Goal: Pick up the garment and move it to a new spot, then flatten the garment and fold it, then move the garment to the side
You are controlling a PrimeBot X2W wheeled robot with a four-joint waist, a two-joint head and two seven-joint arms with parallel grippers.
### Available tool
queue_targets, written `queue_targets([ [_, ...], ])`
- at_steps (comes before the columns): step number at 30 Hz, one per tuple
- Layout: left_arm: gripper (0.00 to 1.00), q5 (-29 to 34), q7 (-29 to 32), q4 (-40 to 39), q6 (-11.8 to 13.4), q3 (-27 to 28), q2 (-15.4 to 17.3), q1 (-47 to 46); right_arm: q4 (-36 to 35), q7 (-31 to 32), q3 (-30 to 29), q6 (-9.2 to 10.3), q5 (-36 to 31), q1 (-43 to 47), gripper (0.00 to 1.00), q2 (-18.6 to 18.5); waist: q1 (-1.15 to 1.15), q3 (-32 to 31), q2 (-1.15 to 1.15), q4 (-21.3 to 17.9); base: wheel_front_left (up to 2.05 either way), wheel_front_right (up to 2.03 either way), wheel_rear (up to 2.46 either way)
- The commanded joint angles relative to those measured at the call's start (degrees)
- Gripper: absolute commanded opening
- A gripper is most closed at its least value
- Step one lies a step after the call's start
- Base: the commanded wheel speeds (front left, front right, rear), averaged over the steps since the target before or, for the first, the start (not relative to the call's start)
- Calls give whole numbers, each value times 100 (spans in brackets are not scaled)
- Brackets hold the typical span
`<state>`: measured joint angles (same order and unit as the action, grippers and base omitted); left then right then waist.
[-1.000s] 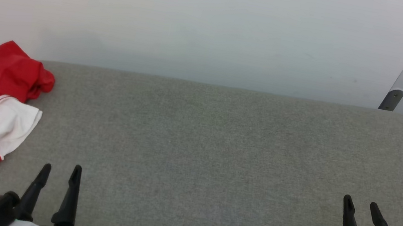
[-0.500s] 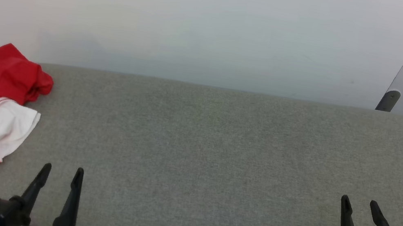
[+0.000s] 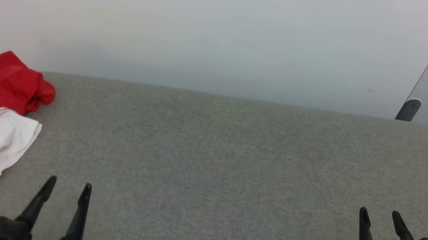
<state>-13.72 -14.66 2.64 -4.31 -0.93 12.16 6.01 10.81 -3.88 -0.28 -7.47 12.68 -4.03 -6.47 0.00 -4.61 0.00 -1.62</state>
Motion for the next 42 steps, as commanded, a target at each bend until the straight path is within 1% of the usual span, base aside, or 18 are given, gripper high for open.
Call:
queue_targets([
  [1, 100, 104, -46, -29, -19, 6, 15, 69, -35, -36, 5, -4, -119, 74, 100, 13, 0, -8, 0, -6, 0, 0, 0],
  [17, 100, 32, -57, 33, 12, -16, 33, 95, -41, -23, -7, -4, -173, 118, 100, 44, 0, -41, 0, -14, 0, 0, 0],
  [22, 100, -55, 3, 89, 54, 27, 20, 35, -39, -17, -33, -4, -132, 156, 100, 65, 0, -97, 0, 157, 0, 0, 0],
  [25, 100, -137, 79, 159, 97, 110, 64, -22, -18, -7, 5, -4, -87, 171, 100, 57, 0, -151, 0, 364, 0, 0, 0],
  [29, 100, -219, 151, 223, 186, 273, 146, -86, 33, 6, 109, -4, -11, 158, 100, 76, 0, -242, 0, 736, 0, 0, 0],
  [36, 100, -284, 389, 177, 336, 447, 291, -112, 182, -22, 431, -4, 105, 78, 100, 156, 0, -415, 0, 1496, 0, 0, 0],
  [42, 100, -266, 567, 84, 375, 463, 421, -122, 322, -92, 648, -4, 206, 69, 100, 237, 0, -535, 0, 2166, 0, 0, 0],
])
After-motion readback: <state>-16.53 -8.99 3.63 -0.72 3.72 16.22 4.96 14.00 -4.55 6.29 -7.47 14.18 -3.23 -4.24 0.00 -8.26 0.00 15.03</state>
